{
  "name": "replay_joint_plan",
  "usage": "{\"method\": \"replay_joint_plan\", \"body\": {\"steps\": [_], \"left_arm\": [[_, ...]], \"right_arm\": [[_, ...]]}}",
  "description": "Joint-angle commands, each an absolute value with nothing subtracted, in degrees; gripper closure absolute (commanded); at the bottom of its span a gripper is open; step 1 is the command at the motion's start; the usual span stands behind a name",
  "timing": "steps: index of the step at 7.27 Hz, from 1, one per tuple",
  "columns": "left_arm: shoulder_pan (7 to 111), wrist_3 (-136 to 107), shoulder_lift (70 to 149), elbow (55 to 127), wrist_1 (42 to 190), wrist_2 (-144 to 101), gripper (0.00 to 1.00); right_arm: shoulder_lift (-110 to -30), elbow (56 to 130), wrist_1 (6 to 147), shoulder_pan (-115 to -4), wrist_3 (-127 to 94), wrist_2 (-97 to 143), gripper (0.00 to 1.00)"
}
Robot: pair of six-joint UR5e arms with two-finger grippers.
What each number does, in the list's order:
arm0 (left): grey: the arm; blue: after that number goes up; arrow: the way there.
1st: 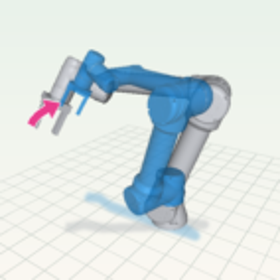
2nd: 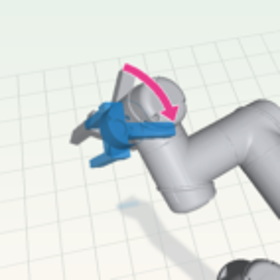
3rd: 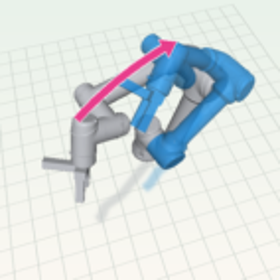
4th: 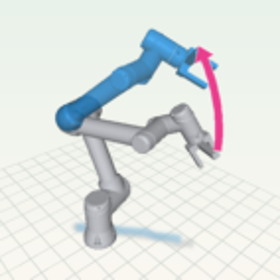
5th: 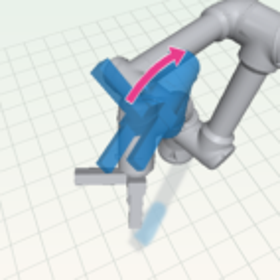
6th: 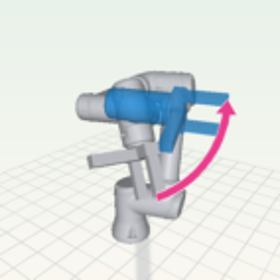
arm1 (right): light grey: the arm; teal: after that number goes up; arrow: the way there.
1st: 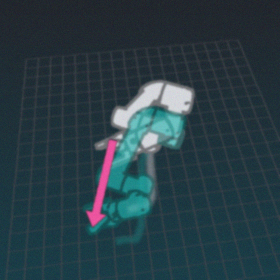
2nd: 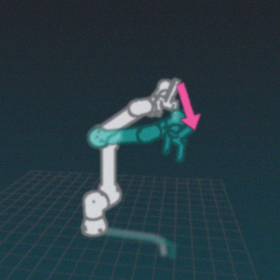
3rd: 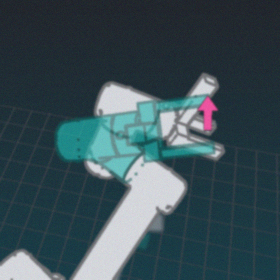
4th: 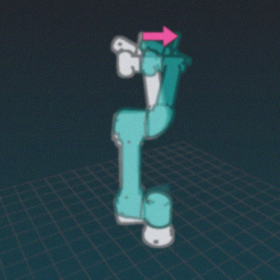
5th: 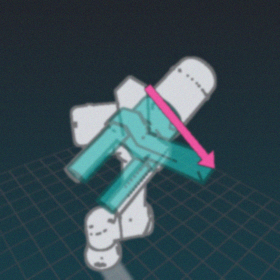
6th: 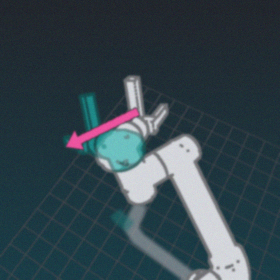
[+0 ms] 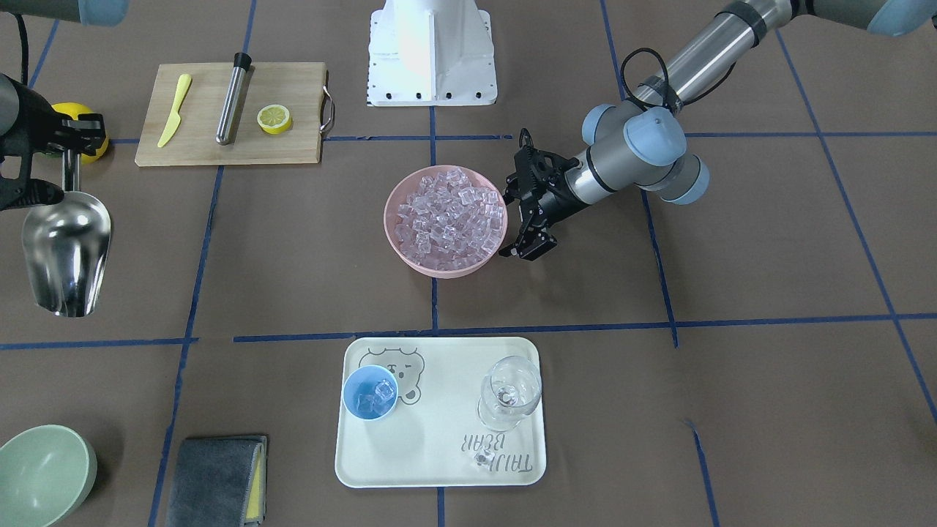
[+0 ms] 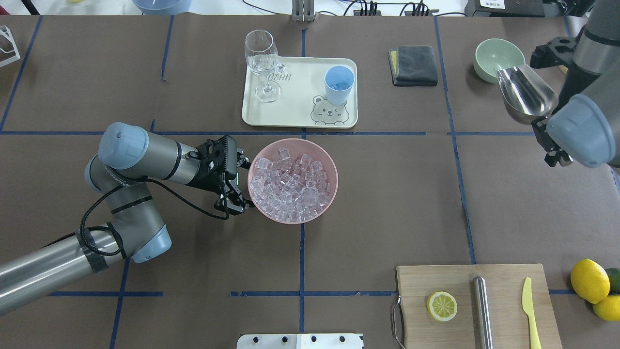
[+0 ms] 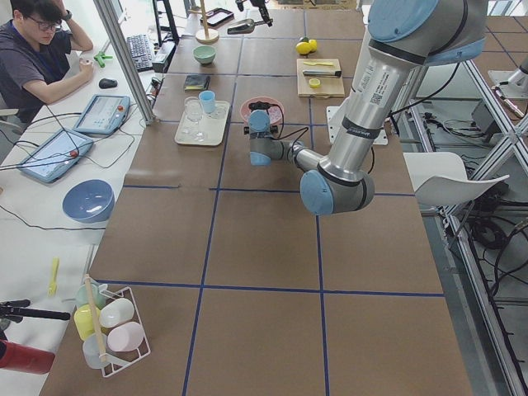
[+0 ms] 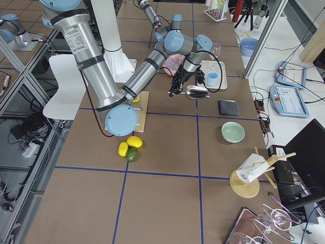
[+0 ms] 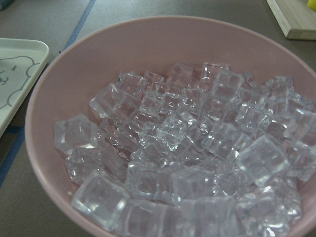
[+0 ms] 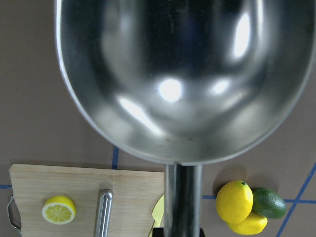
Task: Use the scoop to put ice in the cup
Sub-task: 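Carry the empty scoop back and lower it onto the table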
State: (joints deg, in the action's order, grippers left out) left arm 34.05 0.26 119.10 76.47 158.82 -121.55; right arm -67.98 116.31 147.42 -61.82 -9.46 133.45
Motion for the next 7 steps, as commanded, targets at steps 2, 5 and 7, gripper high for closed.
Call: {"method": "replay_joint_plan", "body": {"steps": [2,5,7], "left_arm": [[34.01,0.26,119.44,76.46,158.82,-121.46,0.0],[34.01,0.26,119.62,76.46,158.82,-121.55,0.0],[34.1,0.26,119.53,76.46,158.82,-121.55,0.0]], "right_arm": [[-84.85,119.88,124.2,-57.68,-24.81,137.99,1.0],[-93.68,117.53,97.28,-46.97,-46.95,134.58,1.0],[-93.6,112.17,89.5,-43.43,-49.48,132.98,1.0]]}}
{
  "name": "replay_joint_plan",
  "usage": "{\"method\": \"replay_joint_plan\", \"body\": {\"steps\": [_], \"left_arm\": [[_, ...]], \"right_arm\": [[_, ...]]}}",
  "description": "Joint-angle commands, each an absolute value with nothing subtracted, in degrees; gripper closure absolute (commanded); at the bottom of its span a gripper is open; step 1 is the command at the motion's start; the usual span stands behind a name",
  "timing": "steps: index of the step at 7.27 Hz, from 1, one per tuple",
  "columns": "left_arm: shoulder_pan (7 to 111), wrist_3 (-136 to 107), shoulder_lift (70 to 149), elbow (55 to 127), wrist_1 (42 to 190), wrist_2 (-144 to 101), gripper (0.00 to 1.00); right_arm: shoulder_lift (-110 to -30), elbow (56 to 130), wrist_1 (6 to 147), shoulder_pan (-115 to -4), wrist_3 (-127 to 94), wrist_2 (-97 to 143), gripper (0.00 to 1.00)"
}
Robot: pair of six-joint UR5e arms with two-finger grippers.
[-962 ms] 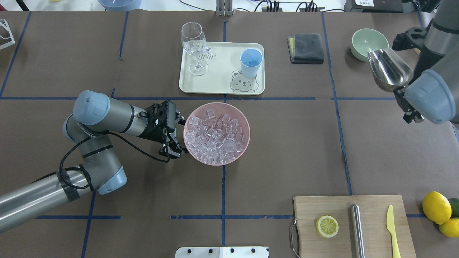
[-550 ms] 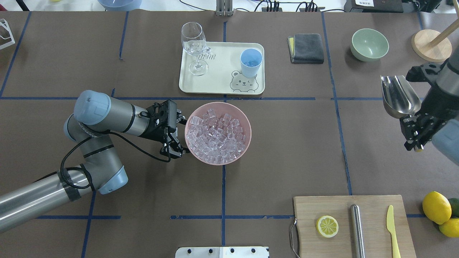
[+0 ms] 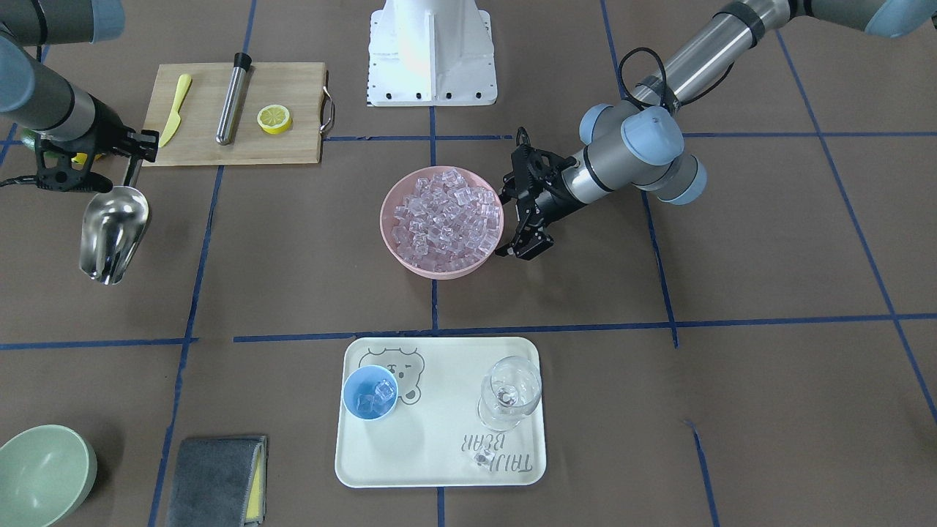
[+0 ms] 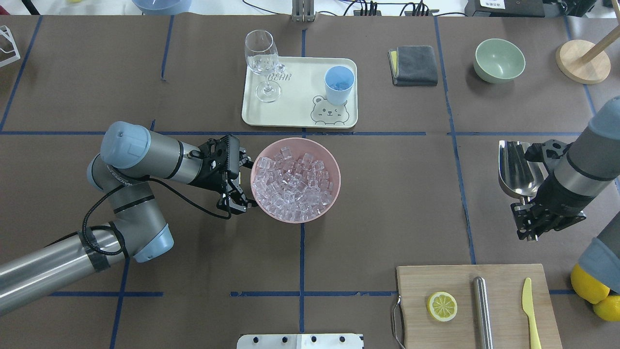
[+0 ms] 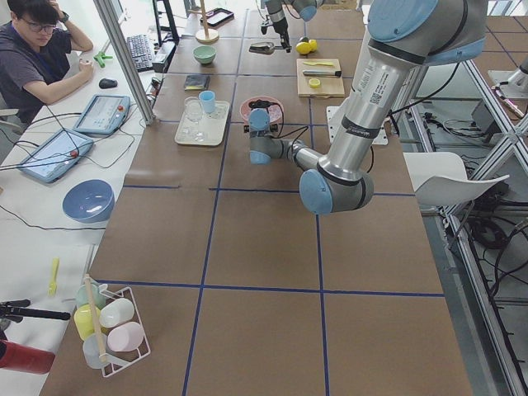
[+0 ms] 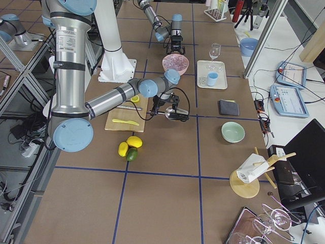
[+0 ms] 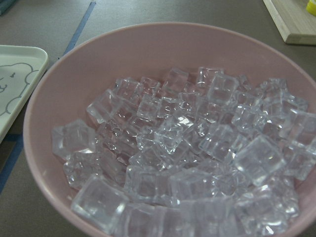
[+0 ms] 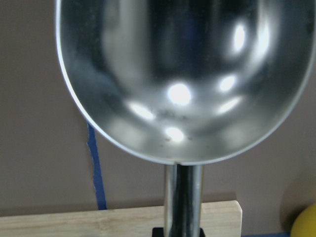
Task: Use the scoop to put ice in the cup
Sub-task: 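Carry the empty scoop back and lower it onto the table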
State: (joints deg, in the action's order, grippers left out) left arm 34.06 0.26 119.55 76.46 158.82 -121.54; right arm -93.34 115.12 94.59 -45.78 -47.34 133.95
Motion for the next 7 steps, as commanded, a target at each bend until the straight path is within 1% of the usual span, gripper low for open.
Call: {"method": "replay_joint_plan", "body": {"steps": [1,3,5,6,7], "left_arm": [[34.1,0.26,119.62,76.46,158.82,-121.55,0.0],[34.1,0.26,119.62,76.46,158.82,-121.47,0.0],[34.1,0.26,119.62,76.46,158.82,-121.55,0.0],[34.1,0.26,119.62,76.46,158.82,-121.55,0.0],[34.19,0.26,119.62,76.46,158.82,-121.55,0.0]], "right_arm": [[-92.82,111.19,89.39,-41.76,-49.66,132.02,1.0],[-91.76,110.74,89.3,-39.99,-49.66,131.75,1.0],[-88.44,107.95,89.3,-38.33,-49.57,130.35,1.0],[-87.81,107.67,89.3,-38.41,-49.92,130.25,0.07],[-87.63,107.67,89.3,-38.5,-49.92,130.34,0.0]]}}
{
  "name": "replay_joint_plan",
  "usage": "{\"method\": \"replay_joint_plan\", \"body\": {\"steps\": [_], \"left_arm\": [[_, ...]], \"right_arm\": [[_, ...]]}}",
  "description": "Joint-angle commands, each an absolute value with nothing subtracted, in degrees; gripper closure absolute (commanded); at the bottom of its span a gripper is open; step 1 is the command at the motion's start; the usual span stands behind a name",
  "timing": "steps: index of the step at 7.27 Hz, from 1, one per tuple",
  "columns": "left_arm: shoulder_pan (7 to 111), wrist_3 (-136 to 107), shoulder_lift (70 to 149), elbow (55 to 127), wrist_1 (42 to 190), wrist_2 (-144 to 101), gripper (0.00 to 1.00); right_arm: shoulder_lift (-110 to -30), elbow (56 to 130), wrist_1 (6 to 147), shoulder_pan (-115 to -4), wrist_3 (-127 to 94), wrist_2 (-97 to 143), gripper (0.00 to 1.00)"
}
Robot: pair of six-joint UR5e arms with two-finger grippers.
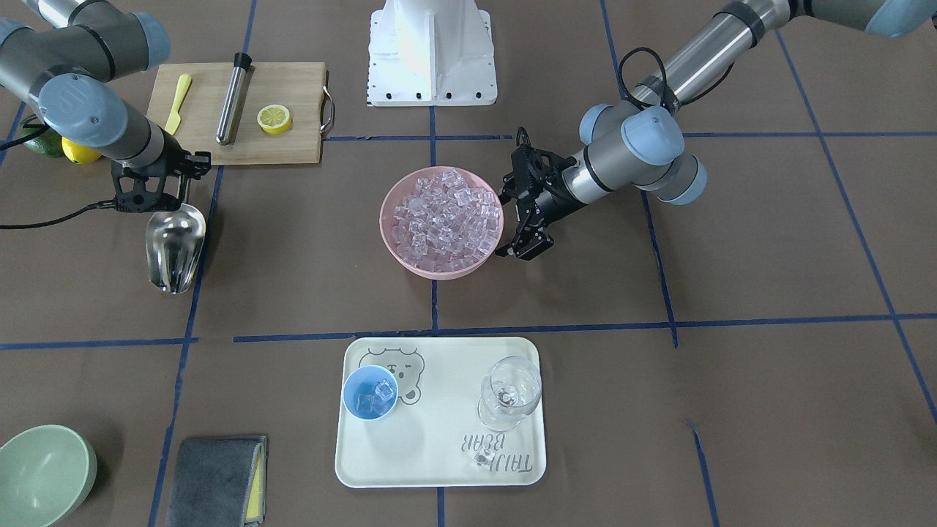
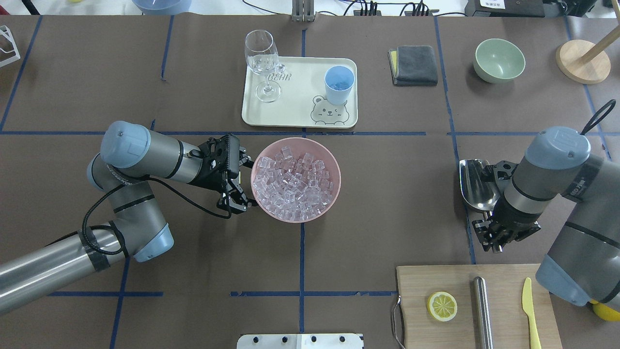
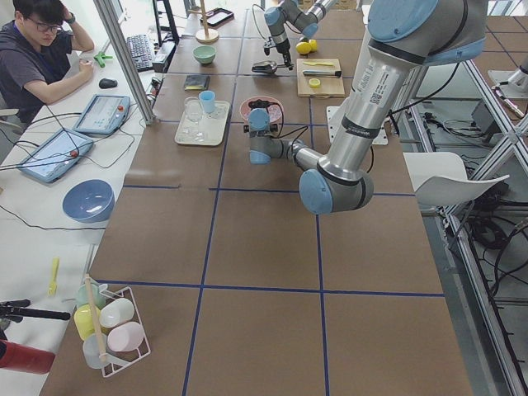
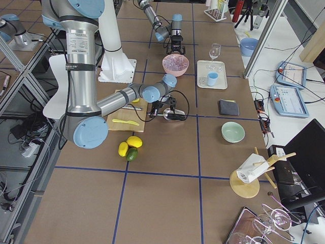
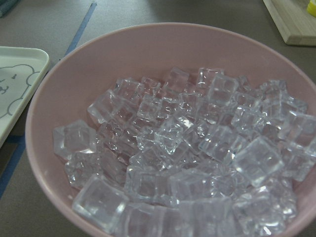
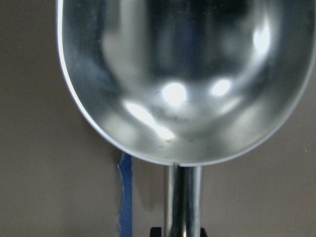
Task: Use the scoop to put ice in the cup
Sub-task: 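Carry the empty scoop back and lower it onto the table, then open the right gripper and withdraw it from the scoop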
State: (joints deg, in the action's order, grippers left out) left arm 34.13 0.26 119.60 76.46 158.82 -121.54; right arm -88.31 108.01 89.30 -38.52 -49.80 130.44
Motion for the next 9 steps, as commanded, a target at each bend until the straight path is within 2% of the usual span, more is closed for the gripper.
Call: {"method": "replay_joint_plan", "body": {"steps": [1,5,9], "left_arm": [[34.1,0.26,119.71,76.46,158.82,-121.55,0.0],[34.28,0.26,119.88,76.64,158.91,-121.55,0.0],[34.8,0.35,119.53,76.64,158.82,-121.55,0.0]], "right_arm": [[-87.54,108.1,89.3,-39.11,-49.92,130.34,0.0],[-82.89,111.53,89.38,-48.66,-47.65,119.46,0.0],[-82.7,104.61,92.09,-70.08,-12.75,123.99,0.0]]}}
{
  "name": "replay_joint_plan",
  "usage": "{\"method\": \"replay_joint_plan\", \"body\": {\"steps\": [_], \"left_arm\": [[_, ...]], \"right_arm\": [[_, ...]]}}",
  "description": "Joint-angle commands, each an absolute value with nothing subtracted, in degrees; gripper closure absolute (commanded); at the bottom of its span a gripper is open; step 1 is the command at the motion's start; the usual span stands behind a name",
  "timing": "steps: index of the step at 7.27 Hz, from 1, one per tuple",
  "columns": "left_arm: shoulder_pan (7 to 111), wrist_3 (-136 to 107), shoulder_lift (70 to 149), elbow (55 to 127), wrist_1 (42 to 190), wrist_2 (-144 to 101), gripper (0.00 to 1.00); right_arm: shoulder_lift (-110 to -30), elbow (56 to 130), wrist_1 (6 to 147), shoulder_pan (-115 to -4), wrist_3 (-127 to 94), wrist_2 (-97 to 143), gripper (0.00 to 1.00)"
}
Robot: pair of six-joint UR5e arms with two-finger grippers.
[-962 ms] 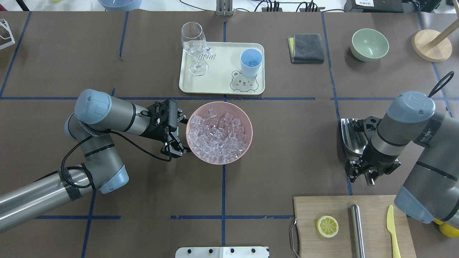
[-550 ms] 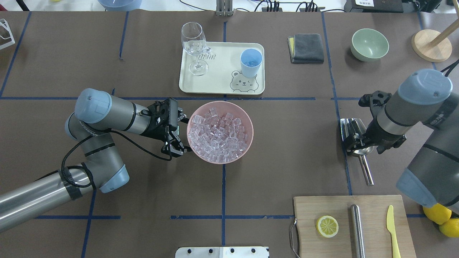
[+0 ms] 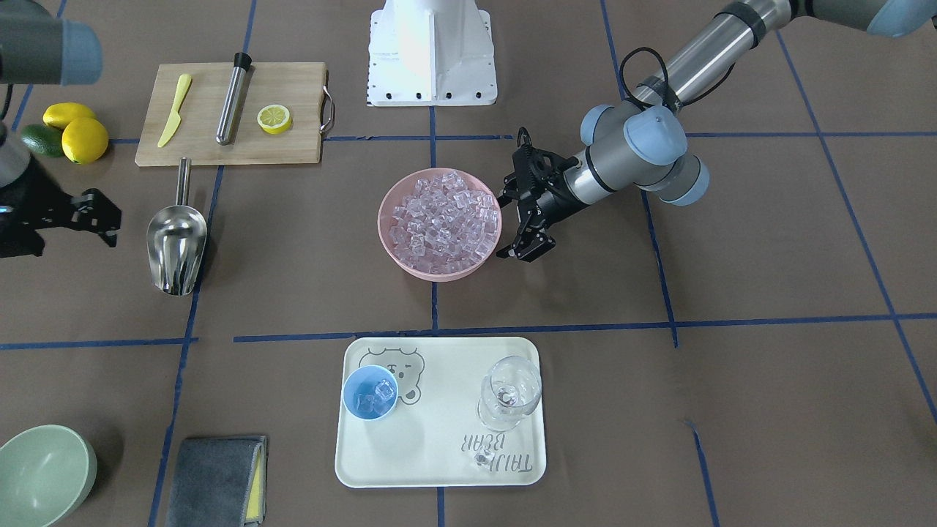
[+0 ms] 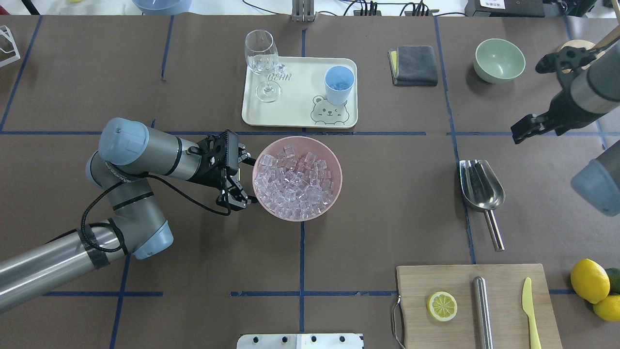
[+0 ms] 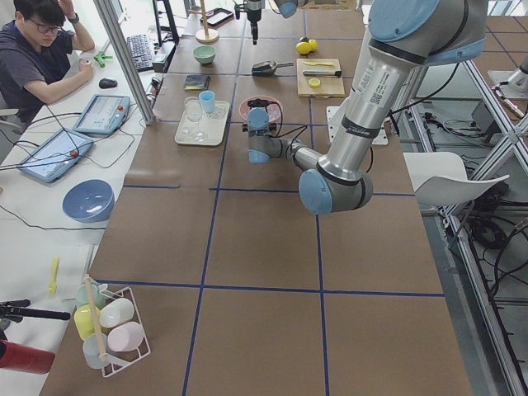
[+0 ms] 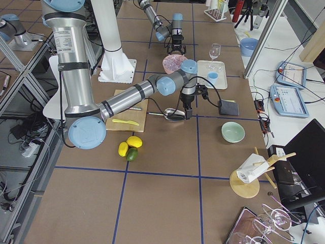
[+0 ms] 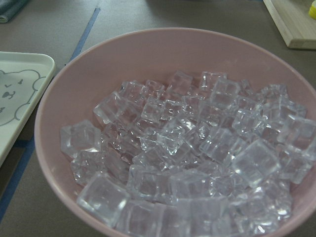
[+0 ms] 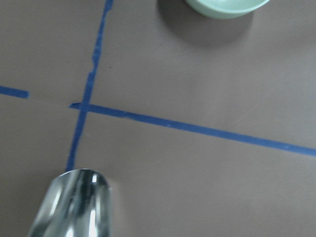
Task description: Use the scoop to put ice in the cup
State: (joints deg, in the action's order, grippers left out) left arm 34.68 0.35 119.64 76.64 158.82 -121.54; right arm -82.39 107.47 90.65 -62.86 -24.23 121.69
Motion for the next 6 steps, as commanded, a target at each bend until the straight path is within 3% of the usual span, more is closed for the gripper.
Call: {"method": "replay_joint_plan", "body": {"steps": [1,3,6], "left_arm": [[35.24,0.26,119.53,76.64,158.82,-121.55,0.0],[37.17,0.7,118.66,76.73,158.64,-121.81,0.0],[42.52,0.7,115.94,77.6,157.68,-123.91,0.0]], "right_arm": [[-83.31,103.46,95.76,-76.14,-2.3,126.97,0.0],[-88.82,103.45,100.44,-85.22,14.61,127.88,0.0],[-91.93,103.45,100.02,-86.66,15.65,128.41,0.0]]}}
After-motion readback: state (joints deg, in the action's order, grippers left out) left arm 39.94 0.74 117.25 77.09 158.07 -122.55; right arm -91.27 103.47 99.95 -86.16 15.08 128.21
